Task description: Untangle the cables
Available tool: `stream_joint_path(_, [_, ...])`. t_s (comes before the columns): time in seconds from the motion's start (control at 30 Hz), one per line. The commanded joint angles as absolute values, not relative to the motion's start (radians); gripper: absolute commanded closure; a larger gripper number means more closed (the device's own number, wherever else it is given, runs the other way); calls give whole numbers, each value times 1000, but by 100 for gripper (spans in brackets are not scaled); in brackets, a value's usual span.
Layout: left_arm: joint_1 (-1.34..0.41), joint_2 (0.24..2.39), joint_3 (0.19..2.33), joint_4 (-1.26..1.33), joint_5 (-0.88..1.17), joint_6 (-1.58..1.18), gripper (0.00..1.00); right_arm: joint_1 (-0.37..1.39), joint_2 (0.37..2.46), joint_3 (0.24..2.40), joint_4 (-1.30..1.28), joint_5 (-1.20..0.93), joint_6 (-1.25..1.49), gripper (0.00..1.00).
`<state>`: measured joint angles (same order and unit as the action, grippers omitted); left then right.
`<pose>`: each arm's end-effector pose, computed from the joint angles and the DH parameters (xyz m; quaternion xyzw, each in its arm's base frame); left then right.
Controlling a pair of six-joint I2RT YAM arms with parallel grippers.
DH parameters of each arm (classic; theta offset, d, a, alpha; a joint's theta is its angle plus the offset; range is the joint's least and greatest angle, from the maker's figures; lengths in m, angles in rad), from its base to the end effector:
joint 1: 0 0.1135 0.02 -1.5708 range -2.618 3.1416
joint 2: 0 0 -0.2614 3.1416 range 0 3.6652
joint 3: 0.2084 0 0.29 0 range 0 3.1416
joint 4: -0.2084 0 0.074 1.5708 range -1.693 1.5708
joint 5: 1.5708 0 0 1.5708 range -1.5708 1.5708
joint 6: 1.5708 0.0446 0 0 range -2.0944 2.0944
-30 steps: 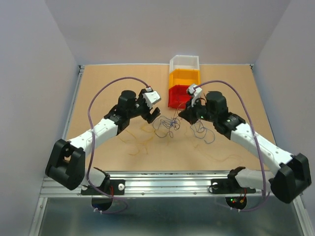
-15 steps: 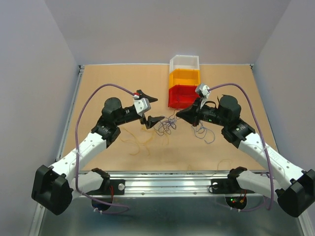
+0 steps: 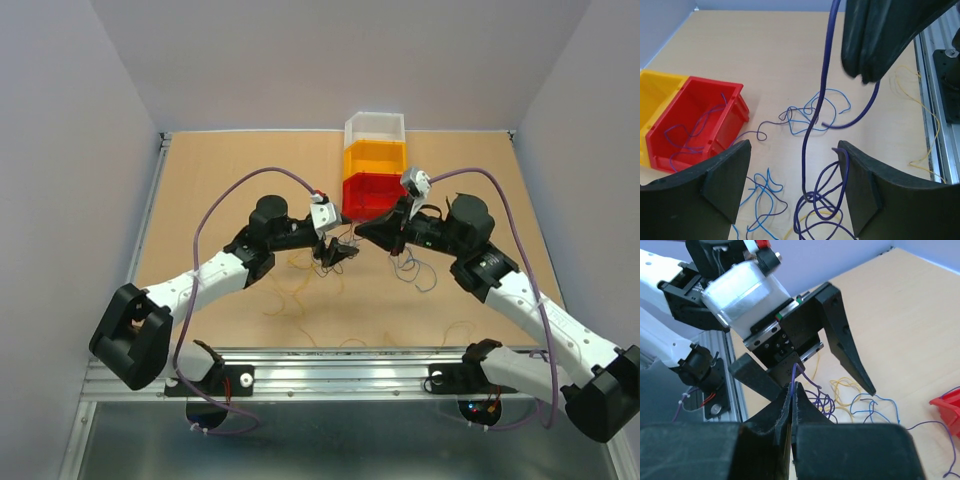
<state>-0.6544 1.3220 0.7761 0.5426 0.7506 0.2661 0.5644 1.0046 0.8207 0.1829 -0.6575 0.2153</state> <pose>0.2480 -0.2286 0.2705 0.5245 0.4755 -0.3815 0.5944 0.2211 0.1723 0.3411 -0.3410 0.6198 0.4655 0.5319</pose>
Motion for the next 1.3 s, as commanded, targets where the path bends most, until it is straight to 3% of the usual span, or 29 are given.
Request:
stream_joint_path(0.0, [-660,1313,818,598,712,284,21,574,948,894,255,-591,232,99])
stream_joint_path(0.3, [-660,1328,807,594,703,305,22,575,816,946,371,-364,261,100])
stream_joint_path(0.43, [-660,1304,870,540,715,299,54,575,862,1000,367,-342,253,100])
stream_joint_path(0.53, [-660,1299,1010,473,657,285,87,574,905,1038,365,-324,258,99])
stream_joint_path(0.6, [-660,1319,1145,370,608,293,100,574,931,1054,367,-313,262,96])
stream_joint_path(0.7, [-658,1345,1279,224,569,336,100,574,945,1042,368,-298,262,79])
stream_joint_path(0.73, [-657,1356,1319,197,537,340,100,574,945,1026,370,-292,256,63])
stream_joint_path(0.8, [-655,1368,1416,140,506,341,100,574,942,979,376,-273,245,56])
stream_joint_path(0.83, [-655,1383,1474,123,486,336,100,574,937,957,382,-249,229,42])
stream_joint_path(0.87, [-655,1393,1498,104,482,328,100,574,933,936,405,-235,222,36])
stream_joint_path(1.27, [-630,1785,1779,18,454,239,100,575,925,822,373,24,201,27])
